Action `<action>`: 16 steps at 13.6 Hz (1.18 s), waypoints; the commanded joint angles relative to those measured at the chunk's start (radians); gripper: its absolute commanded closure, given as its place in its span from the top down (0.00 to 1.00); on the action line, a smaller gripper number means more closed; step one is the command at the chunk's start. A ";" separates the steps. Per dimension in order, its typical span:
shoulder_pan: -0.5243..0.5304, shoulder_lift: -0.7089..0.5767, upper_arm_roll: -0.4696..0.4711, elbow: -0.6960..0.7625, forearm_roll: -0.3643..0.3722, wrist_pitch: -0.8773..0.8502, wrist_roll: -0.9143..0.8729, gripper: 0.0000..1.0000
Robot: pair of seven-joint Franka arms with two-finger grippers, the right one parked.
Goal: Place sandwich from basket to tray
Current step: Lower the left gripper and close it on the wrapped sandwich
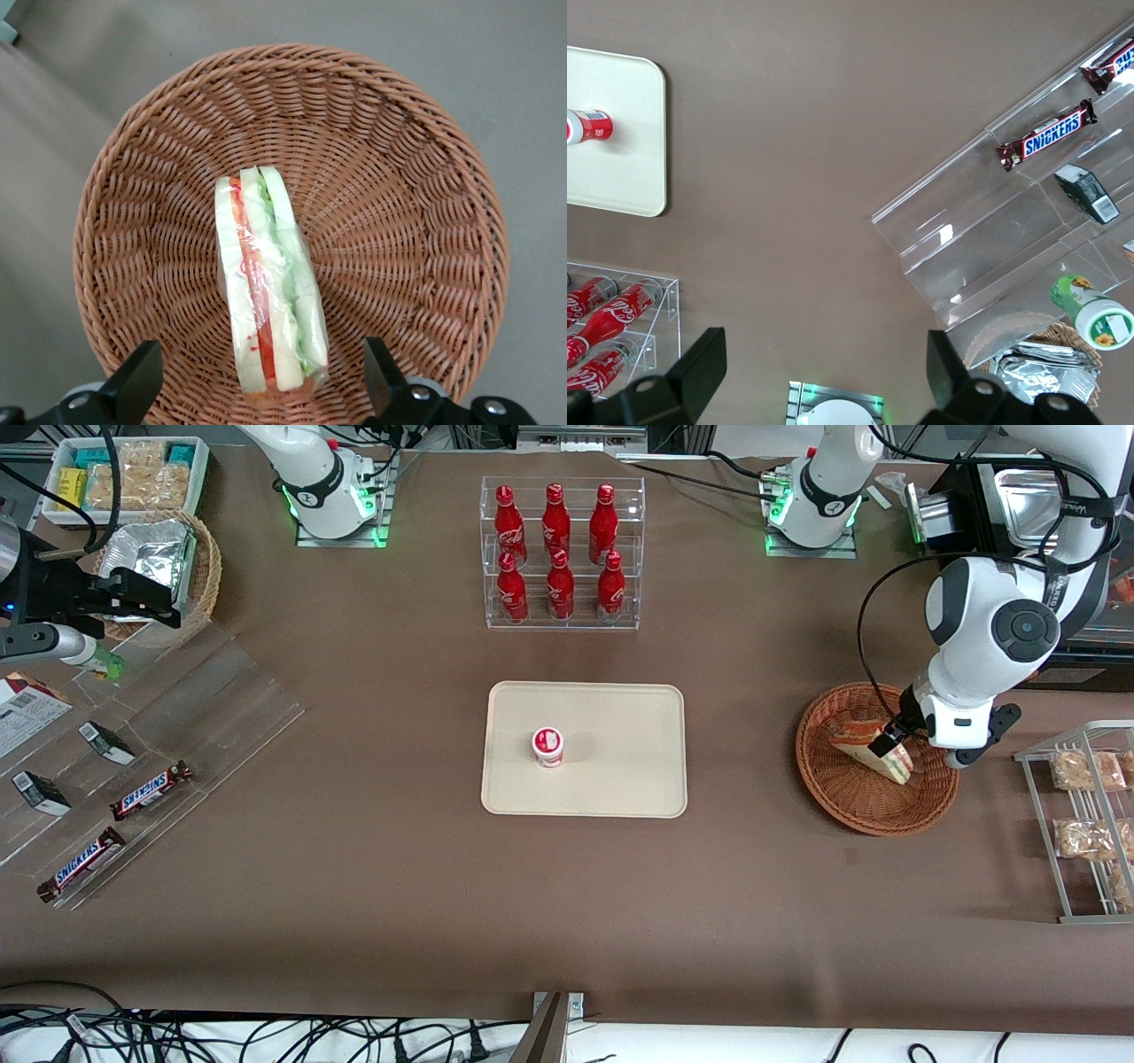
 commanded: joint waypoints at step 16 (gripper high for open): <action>0.029 0.070 0.003 -0.107 0.025 0.249 -0.102 0.00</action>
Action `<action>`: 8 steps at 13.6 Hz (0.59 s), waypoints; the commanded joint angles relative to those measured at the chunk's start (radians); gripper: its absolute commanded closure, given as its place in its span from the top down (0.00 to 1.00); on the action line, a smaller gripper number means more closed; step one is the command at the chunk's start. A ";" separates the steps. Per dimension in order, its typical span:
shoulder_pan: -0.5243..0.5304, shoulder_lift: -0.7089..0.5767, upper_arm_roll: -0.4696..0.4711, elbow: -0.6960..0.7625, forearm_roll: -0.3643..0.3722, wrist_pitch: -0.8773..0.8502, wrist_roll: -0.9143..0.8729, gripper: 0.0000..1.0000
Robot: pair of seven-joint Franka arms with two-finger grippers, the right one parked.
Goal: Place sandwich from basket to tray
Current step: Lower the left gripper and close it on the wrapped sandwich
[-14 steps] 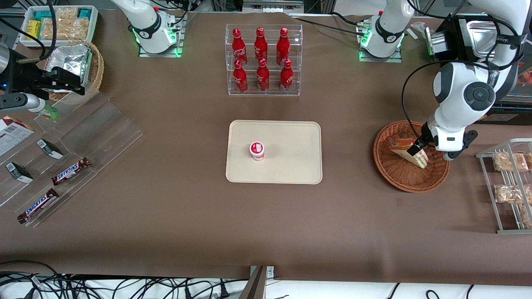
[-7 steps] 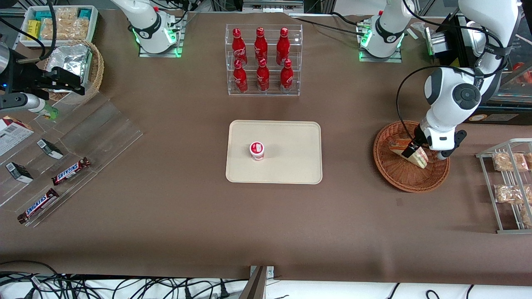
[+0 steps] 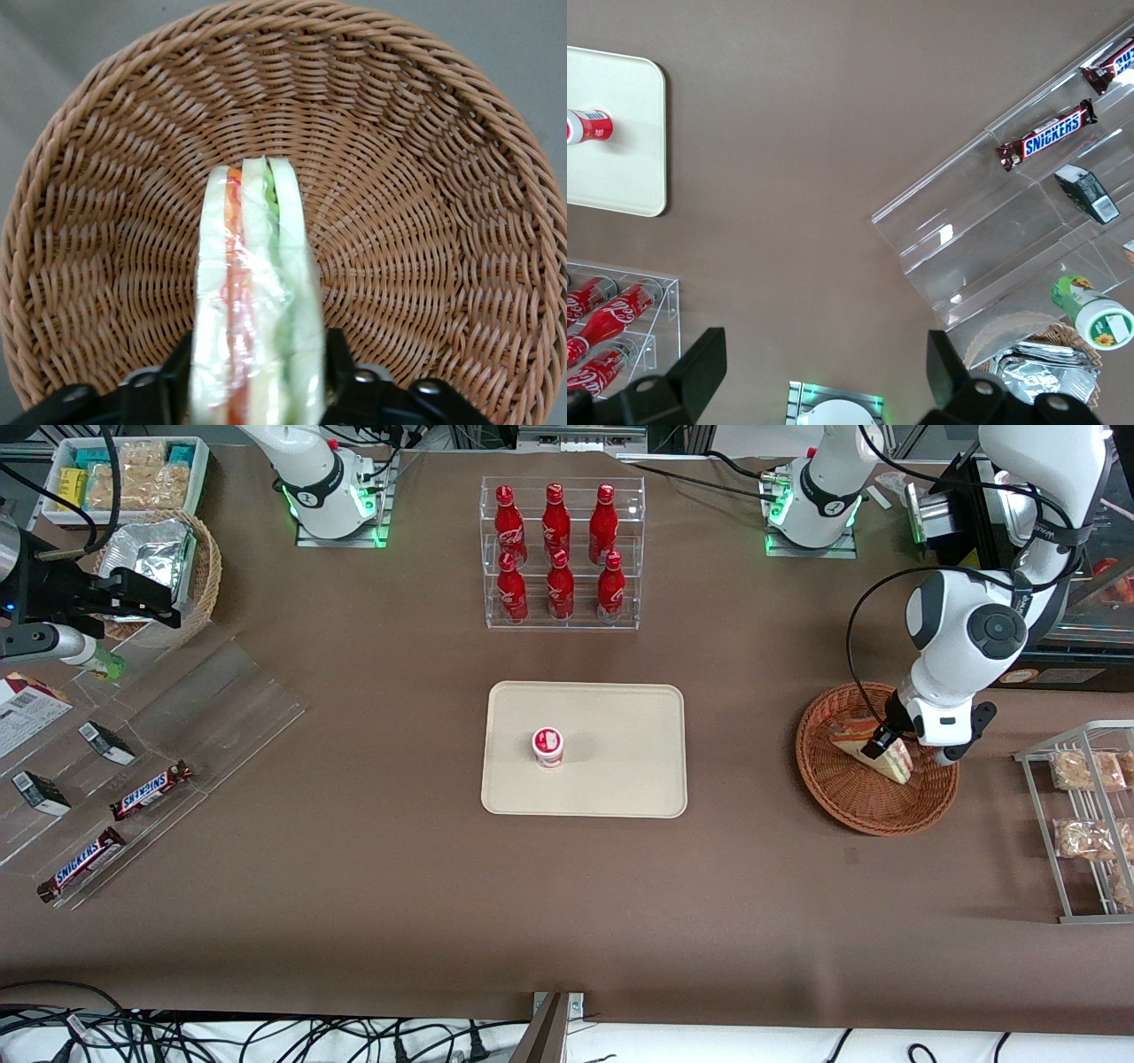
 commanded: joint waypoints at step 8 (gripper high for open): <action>-0.009 -0.051 -0.030 0.276 0.022 -0.477 0.082 0.00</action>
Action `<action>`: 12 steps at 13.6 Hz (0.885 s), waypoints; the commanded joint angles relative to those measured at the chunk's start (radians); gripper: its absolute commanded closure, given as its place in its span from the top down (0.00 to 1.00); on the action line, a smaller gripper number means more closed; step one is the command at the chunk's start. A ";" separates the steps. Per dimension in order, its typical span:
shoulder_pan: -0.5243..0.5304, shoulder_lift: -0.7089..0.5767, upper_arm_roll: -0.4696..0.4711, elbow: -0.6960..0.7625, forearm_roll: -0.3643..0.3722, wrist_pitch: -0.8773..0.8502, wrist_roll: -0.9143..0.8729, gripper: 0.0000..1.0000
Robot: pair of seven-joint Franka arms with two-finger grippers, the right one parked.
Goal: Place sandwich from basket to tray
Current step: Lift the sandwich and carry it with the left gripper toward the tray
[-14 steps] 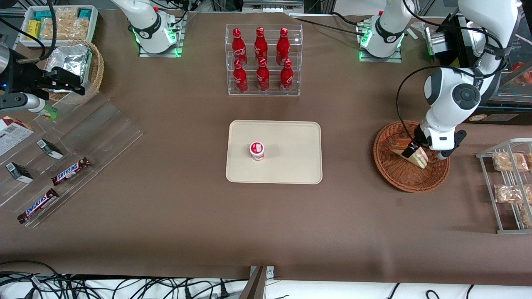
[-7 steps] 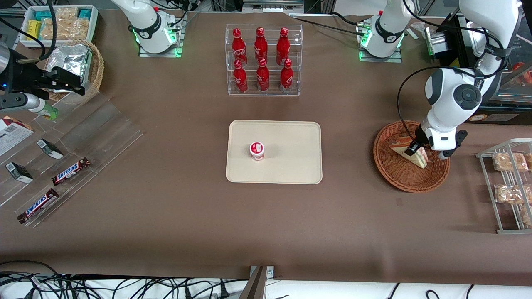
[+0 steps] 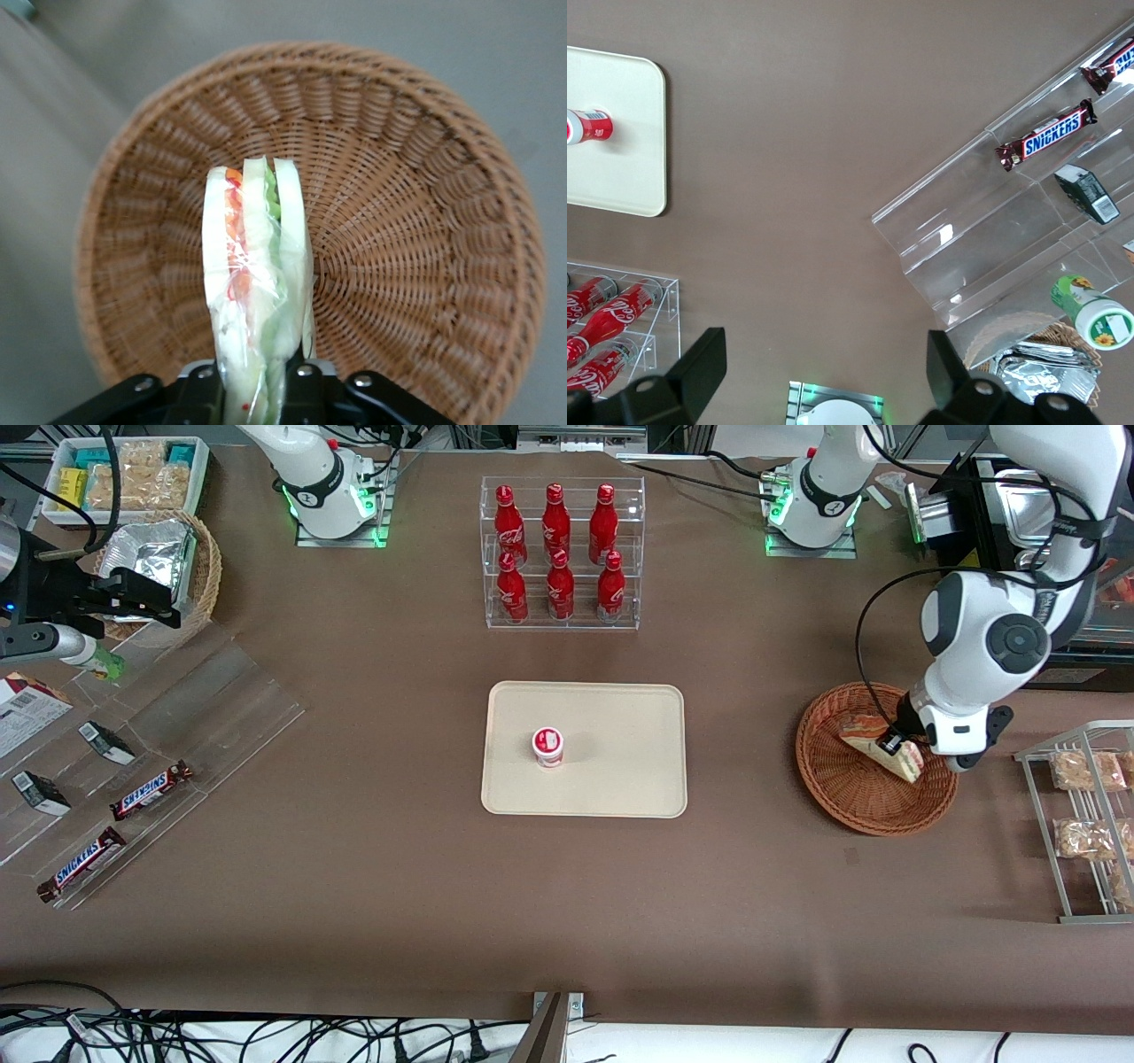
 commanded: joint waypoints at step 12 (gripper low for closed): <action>-0.013 0.006 -0.259 0.538 -0.127 -0.586 0.381 0.00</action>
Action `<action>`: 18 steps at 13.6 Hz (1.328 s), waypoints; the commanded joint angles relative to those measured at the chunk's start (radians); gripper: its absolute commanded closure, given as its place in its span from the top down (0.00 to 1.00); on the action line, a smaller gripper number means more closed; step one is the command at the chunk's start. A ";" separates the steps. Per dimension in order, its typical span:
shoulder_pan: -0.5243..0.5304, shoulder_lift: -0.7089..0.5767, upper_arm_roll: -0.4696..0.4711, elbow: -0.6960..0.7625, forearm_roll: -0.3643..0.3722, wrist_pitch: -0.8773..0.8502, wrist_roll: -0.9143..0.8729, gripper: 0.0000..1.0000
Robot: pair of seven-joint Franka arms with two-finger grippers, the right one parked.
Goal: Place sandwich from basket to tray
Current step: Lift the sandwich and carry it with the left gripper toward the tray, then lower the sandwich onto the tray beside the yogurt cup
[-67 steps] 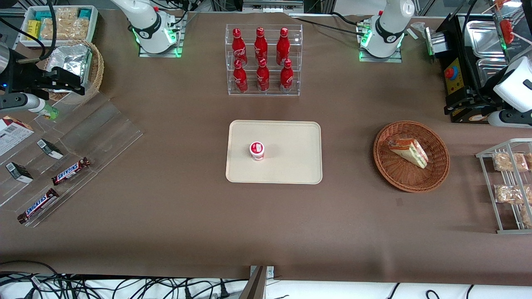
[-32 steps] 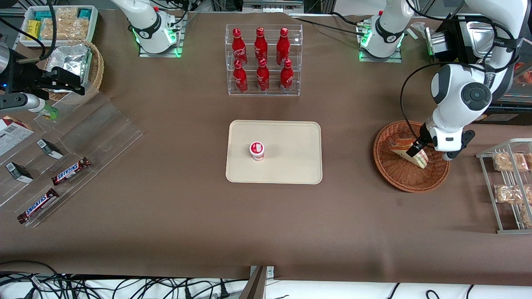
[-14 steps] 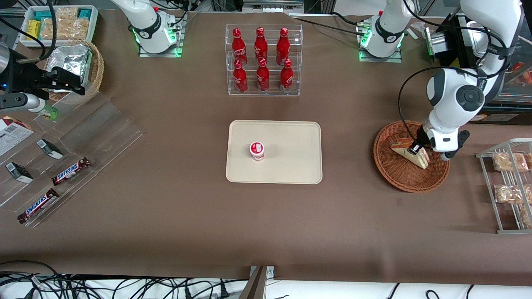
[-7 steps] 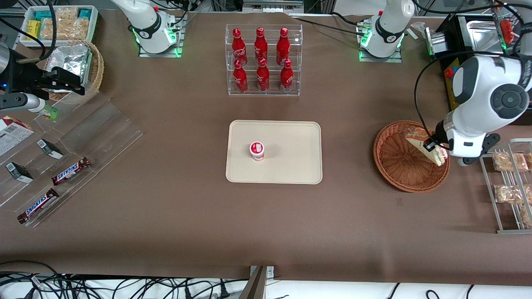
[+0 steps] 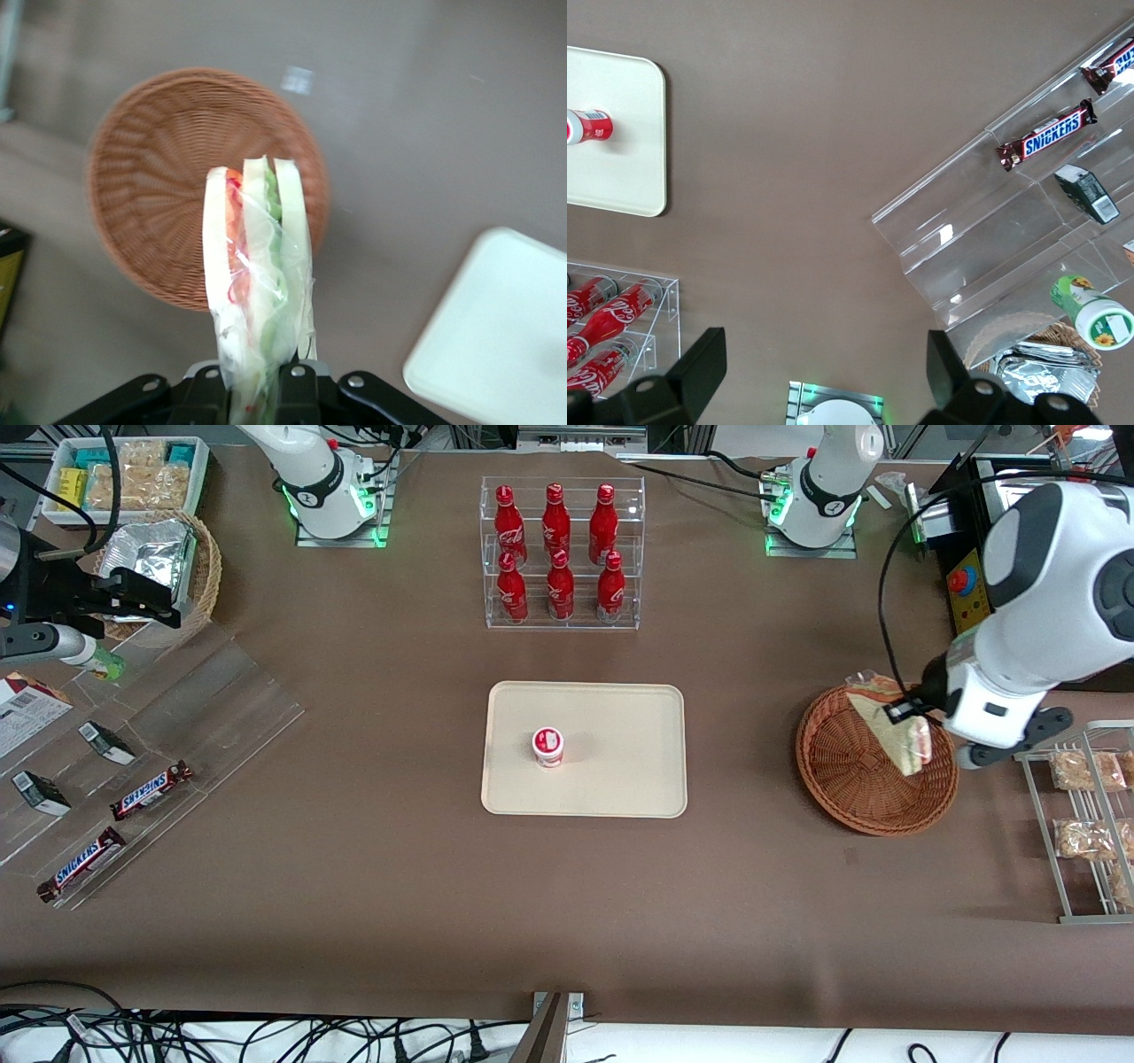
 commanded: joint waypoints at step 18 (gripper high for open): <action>-0.320 0.372 -0.190 0.053 0.147 0.331 -0.129 0.00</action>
